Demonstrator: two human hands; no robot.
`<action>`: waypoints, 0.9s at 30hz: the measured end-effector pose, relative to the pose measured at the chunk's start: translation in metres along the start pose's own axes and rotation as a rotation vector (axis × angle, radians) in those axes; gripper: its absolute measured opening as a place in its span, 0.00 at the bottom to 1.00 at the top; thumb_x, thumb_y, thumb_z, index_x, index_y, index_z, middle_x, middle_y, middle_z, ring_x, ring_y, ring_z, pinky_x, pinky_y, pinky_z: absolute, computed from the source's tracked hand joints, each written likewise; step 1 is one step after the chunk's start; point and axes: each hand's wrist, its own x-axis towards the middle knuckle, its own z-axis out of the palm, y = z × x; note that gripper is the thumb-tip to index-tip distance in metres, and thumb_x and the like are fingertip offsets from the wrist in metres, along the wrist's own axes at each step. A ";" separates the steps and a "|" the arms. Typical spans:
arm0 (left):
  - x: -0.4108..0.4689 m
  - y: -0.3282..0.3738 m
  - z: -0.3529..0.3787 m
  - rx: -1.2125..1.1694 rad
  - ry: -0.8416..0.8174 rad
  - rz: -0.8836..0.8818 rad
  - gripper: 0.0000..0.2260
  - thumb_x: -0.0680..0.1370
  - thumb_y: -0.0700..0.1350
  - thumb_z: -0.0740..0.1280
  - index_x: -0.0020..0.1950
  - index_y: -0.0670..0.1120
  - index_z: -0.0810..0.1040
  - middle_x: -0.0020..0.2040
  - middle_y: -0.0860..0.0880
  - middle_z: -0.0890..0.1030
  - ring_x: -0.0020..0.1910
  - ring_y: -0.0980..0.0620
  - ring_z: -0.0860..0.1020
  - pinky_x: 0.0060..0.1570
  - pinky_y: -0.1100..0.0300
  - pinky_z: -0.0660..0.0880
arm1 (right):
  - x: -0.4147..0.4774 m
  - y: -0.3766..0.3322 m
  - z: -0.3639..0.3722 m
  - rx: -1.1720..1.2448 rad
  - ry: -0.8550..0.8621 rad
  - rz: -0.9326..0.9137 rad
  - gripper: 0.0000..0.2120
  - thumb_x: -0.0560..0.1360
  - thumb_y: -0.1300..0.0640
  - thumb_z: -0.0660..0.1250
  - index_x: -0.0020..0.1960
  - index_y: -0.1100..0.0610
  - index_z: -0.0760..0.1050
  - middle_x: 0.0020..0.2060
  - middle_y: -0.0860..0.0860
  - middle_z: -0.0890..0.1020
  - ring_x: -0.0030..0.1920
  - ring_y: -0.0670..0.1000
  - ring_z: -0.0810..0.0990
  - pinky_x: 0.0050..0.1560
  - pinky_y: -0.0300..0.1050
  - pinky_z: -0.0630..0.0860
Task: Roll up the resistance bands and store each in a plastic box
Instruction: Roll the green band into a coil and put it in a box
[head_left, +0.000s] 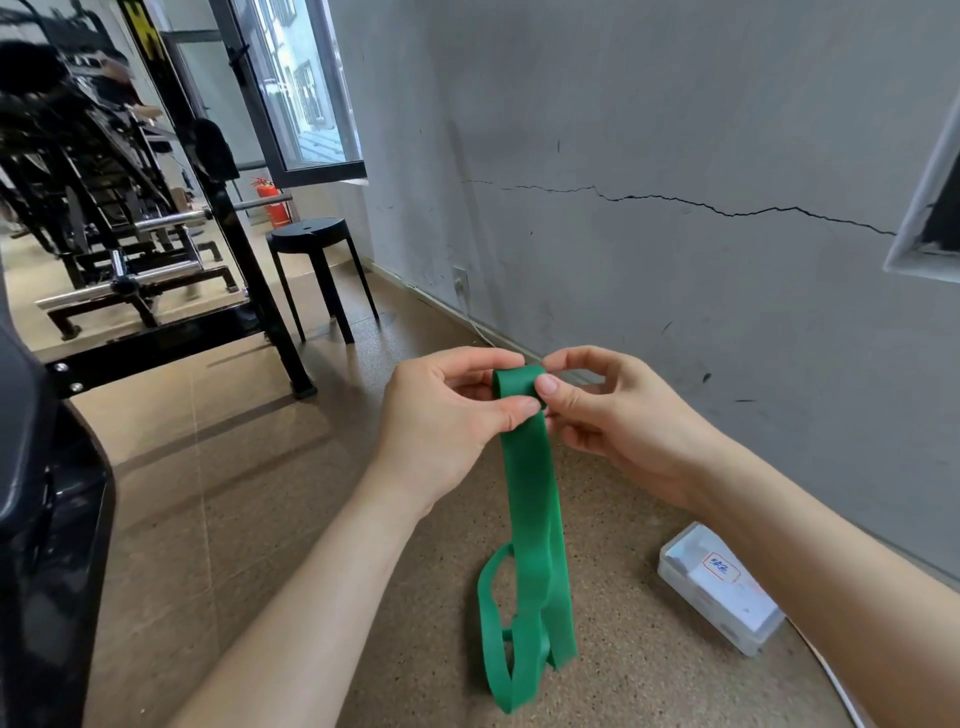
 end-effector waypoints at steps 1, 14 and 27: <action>0.000 0.000 0.001 0.001 -0.002 0.002 0.16 0.63 0.34 0.79 0.43 0.53 0.84 0.41 0.49 0.86 0.43 0.49 0.84 0.48 0.55 0.81 | 0.000 0.000 0.000 0.003 0.013 -0.015 0.24 0.64 0.51 0.74 0.57 0.58 0.74 0.37 0.55 0.80 0.36 0.49 0.77 0.39 0.42 0.72; 0.002 0.003 -0.014 -0.198 -0.430 -0.021 0.22 0.64 0.39 0.79 0.57 0.50 0.82 0.55 0.48 0.82 0.51 0.51 0.78 0.57 0.53 0.78 | 0.003 0.001 -0.020 0.284 -0.301 -0.015 0.26 0.62 0.61 0.81 0.48 0.55 0.65 0.35 0.58 0.80 0.35 0.52 0.76 0.42 0.44 0.72; 0.008 0.005 -0.009 -0.244 -0.158 -0.095 0.18 0.56 0.37 0.75 0.45 0.43 0.83 0.38 0.46 0.86 0.39 0.50 0.84 0.39 0.63 0.78 | -0.007 -0.007 0.001 0.106 -0.146 -0.098 0.16 0.66 0.58 0.75 0.51 0.58 0.75 0.42 0.53 0.83 0.42 0.52 0.82 0.49 0.46 0.78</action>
